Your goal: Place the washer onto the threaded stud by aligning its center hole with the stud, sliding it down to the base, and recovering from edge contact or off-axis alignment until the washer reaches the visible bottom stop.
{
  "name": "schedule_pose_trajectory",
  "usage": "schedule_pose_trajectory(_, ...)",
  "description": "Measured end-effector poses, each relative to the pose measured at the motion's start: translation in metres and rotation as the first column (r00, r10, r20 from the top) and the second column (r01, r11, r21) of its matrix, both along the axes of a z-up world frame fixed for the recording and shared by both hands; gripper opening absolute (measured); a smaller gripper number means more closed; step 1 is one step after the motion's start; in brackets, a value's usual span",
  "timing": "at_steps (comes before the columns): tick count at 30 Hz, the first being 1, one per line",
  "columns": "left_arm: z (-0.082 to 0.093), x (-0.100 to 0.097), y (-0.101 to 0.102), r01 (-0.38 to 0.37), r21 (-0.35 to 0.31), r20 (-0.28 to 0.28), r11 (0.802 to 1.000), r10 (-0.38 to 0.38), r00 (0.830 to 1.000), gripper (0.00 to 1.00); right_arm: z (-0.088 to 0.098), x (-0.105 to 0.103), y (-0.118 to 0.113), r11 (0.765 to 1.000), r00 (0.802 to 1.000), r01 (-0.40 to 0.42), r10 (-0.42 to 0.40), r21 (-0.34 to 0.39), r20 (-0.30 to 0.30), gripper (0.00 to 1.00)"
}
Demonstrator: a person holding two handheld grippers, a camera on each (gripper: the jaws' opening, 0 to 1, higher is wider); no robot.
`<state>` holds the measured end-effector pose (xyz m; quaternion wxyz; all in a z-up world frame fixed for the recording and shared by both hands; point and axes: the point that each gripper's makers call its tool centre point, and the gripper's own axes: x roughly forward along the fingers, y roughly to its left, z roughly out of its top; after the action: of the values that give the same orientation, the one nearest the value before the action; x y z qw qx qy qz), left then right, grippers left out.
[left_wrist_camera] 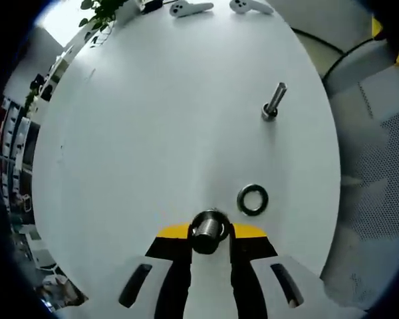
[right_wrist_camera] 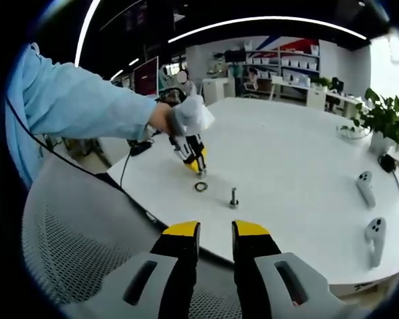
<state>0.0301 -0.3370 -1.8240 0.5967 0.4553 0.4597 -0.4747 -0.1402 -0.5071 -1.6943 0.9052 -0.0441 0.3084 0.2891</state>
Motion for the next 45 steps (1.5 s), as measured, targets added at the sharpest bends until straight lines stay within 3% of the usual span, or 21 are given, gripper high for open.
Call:
schedule_pose_trajectory(22,-0.005,0.003,0.001,-0.006,-0.003,0.008,1.000,0.006,1.000,0.19,-0.002,-0.002,0.000,1.000,1.000,-0.007,0.007,-0.009,-0.016,0.21)
schedule_pose_trajectory(41,-0.016,0.002,0.001,0.012,0.021,-0.036,1.000,-0.011,0.999,0.19,-0.002,-0.001,-0.001,1.000,1.000,0.005,-0.005,-0.007,-0.012,0.21)
schedule_pose_trajectory(45,-0.015,0.006,-0.001,-0.018,0.011,-0.050,1.000,0.018,0.999,0.19,-0.002,-0.001,-0.001,1.000,1.000,0.005,-0.005,-0.007,-0.012,0.21)
